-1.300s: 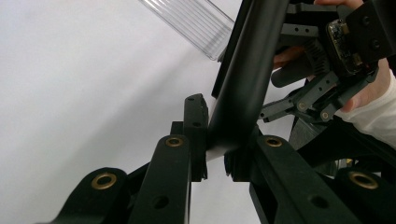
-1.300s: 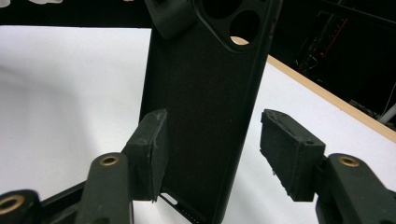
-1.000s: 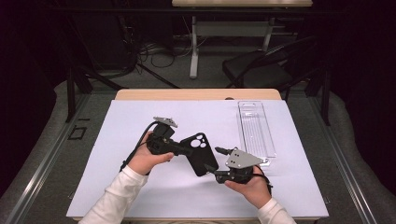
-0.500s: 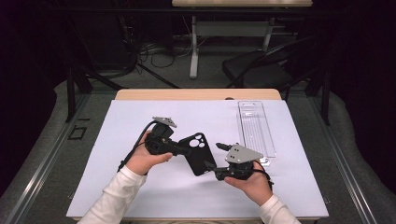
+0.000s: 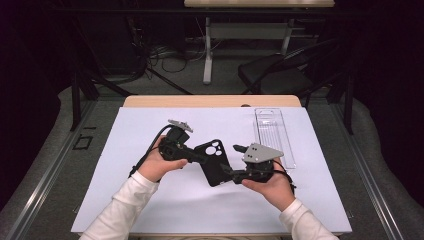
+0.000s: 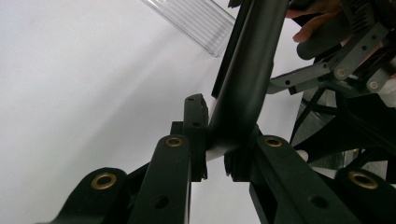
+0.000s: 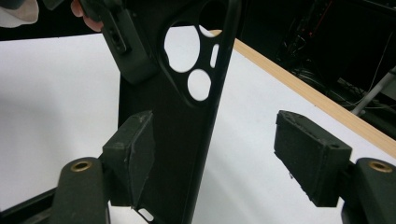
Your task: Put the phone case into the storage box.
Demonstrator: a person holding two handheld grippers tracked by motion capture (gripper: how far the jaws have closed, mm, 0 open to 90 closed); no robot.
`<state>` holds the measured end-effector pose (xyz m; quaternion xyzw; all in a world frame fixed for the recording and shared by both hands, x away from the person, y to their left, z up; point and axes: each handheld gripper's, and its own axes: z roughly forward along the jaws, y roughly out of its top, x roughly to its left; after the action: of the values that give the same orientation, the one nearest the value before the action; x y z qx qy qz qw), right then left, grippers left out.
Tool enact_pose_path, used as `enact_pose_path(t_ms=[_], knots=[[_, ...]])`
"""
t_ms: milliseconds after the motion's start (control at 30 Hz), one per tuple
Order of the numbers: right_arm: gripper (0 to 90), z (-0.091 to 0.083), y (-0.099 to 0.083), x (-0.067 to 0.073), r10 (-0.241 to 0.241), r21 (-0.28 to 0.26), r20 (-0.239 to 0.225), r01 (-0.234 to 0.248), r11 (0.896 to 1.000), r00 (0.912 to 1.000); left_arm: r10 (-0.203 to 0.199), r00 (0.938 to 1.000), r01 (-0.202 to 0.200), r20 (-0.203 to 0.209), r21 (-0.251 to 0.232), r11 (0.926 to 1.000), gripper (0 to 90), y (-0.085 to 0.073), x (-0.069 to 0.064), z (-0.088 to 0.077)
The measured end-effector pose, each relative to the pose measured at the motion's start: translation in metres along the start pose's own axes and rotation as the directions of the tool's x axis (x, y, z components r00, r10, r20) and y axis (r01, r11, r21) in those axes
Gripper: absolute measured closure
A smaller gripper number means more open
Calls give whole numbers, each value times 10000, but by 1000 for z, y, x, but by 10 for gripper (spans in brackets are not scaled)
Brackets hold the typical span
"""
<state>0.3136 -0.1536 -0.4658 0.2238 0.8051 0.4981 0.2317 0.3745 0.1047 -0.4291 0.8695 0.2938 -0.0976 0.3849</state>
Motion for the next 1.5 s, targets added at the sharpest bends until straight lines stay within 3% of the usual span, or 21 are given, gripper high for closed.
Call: enact_pose_path(t_ms=[167, 700, 1500], knots=[[291, 0, 9, -4, -65, 150, 76, 63, 9999, 10000, -52, 9998, 56, -188, 233, 9997, 815, 7, 2, 0], [306, 0, 16, -14, 86, 275, 256, -93, 9996, 9996, -41, 9999, 50, -119, 728, 9973, 815, 21, 4, 2], [344, 1, 30, -25, -48, 718, 344, 23, 9974, 9994, 77, 9992, -14, -383, 1624, 9867, 814, 38, 4, 6]])
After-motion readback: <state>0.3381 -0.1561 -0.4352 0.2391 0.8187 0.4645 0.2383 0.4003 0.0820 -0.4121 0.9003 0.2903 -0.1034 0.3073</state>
